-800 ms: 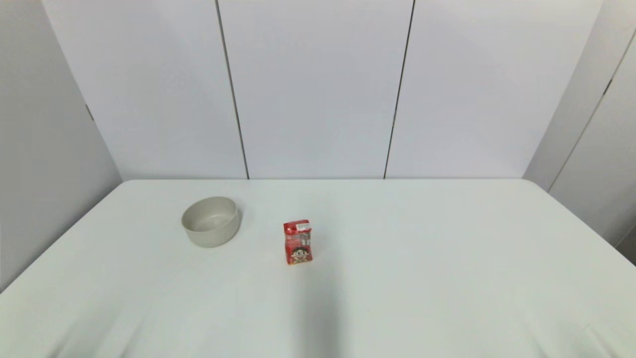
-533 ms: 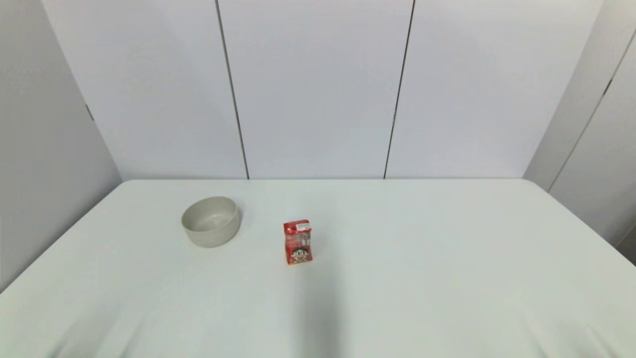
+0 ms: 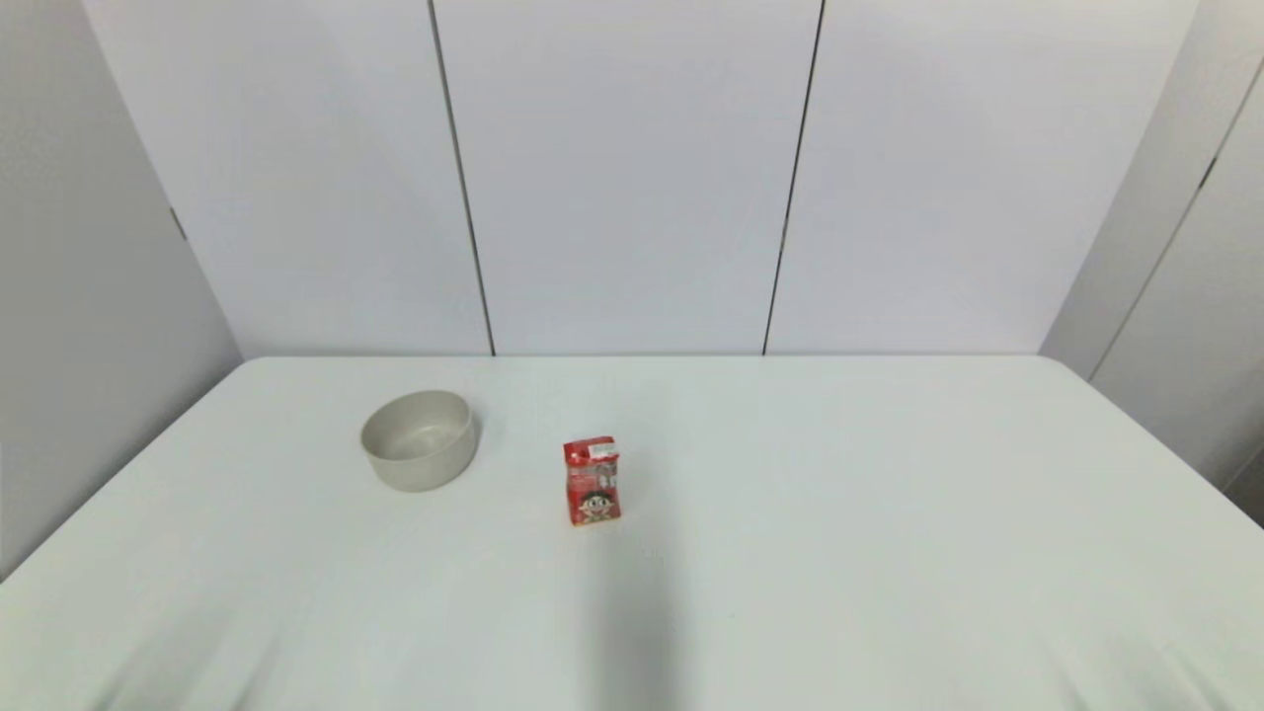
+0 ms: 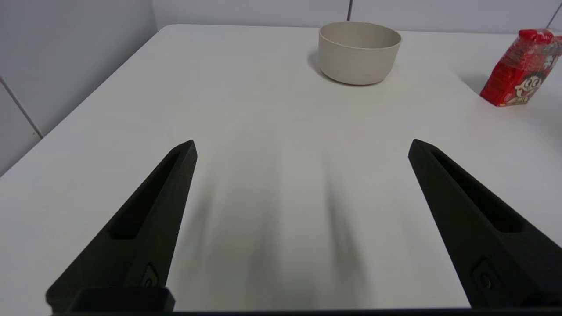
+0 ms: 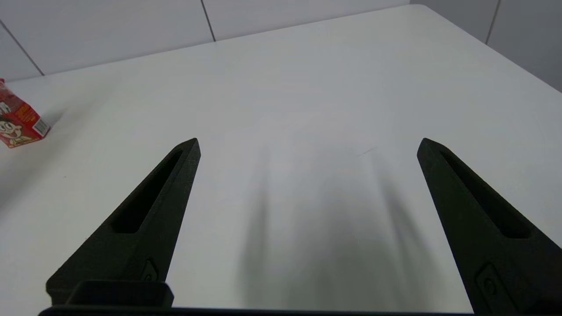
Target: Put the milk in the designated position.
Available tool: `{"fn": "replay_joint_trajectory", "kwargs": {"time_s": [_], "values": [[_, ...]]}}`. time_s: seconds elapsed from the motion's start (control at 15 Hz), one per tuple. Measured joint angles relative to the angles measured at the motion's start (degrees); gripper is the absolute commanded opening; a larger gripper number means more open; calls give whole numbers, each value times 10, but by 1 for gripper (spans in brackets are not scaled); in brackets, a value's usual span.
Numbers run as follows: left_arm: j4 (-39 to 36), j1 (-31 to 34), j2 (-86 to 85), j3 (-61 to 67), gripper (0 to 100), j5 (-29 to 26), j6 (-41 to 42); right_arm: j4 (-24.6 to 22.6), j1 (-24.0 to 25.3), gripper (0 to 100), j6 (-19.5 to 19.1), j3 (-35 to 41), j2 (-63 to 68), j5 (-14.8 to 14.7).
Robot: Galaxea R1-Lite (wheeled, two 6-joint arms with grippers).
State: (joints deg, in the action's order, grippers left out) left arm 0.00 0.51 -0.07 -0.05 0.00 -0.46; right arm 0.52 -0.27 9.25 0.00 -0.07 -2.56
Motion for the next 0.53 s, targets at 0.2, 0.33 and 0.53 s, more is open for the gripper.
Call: {"fn": "replay_joint_trajectory", "kwargs": {"time_s": [0.2,0.33,0.53], "values": [[2,1,11,-3,100,2,0,0,0,100,0,0,0,0],[4,1,61,-42,100,0,14,0,0,100,0,0,0,-1],[-5,-4,201,-166,100,-26,66,0,0,100,1,0,0,-1]]}}
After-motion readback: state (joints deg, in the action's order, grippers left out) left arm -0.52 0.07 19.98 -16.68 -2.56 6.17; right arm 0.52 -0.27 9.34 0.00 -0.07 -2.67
